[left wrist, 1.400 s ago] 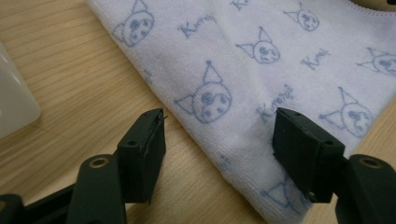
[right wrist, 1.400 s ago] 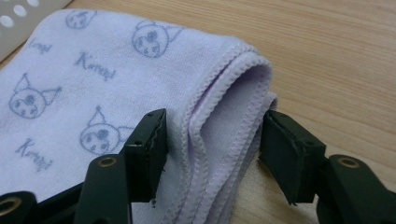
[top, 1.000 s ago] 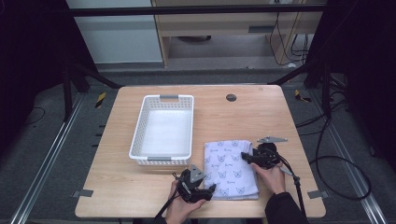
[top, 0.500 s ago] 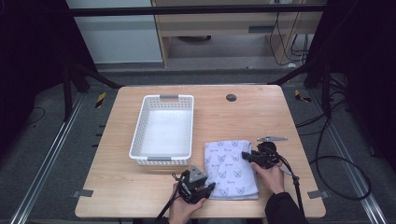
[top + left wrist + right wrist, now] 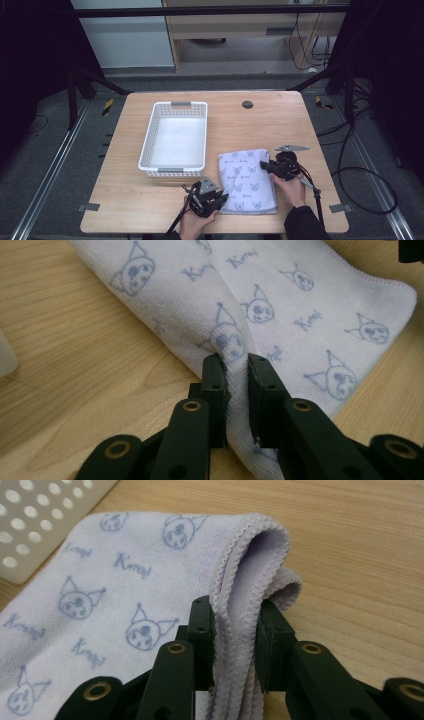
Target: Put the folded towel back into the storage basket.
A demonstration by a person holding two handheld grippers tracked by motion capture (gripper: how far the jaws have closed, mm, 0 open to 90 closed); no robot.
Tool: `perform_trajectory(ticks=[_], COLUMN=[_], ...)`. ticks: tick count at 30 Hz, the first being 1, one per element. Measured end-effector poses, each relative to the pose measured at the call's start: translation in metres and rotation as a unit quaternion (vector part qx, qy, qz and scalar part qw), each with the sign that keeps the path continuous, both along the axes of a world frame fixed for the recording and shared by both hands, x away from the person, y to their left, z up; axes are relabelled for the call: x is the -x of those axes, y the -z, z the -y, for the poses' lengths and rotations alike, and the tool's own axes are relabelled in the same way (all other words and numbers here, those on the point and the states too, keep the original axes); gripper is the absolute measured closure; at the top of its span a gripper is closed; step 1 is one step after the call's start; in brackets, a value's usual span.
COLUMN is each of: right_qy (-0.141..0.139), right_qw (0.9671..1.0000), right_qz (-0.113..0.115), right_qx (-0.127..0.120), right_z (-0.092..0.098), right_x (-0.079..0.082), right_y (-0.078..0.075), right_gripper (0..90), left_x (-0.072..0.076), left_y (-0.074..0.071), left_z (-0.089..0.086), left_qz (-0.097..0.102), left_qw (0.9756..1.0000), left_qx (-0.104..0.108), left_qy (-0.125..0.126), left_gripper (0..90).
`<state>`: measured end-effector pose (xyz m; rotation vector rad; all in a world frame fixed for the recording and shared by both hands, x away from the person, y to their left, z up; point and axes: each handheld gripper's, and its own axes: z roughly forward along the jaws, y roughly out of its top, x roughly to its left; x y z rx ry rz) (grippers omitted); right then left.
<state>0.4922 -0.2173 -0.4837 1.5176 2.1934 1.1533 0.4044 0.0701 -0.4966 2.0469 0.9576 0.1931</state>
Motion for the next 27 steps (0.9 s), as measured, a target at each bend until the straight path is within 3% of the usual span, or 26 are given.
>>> perform_trajectory(ticks=[12, 18, 27], right_qy=[-0.005, -0.005, -0.005], right_qw=[0.9994, 0.9982, 0.9963], right_qz=[0.032, 0.050, 0.073], right_qx=[-0.010, -0.033, -0.045], right_z=[0.000, 0.002, 0.003], right_x=[0.011, 0.017, 0.023], right_y=[-0.021, -0.035, -0.048], right_gripper=[72.7, 72.7, 72.7], left_x=[0.004, 0.005, 0.007], left_y=[-0.022, -0.035, -0.048], left_z=[-0.007, -0.013, -0.016], left_qz=[0.029, 0.046, 0.064], left_qw=[0.9995, 0.9987, 0.9975], left_qx=[0.010, 0.021, 0.027], left_qy=[0.010, 0.007, 0.008], left_gripper=[79.9, 79.9, 80.0])
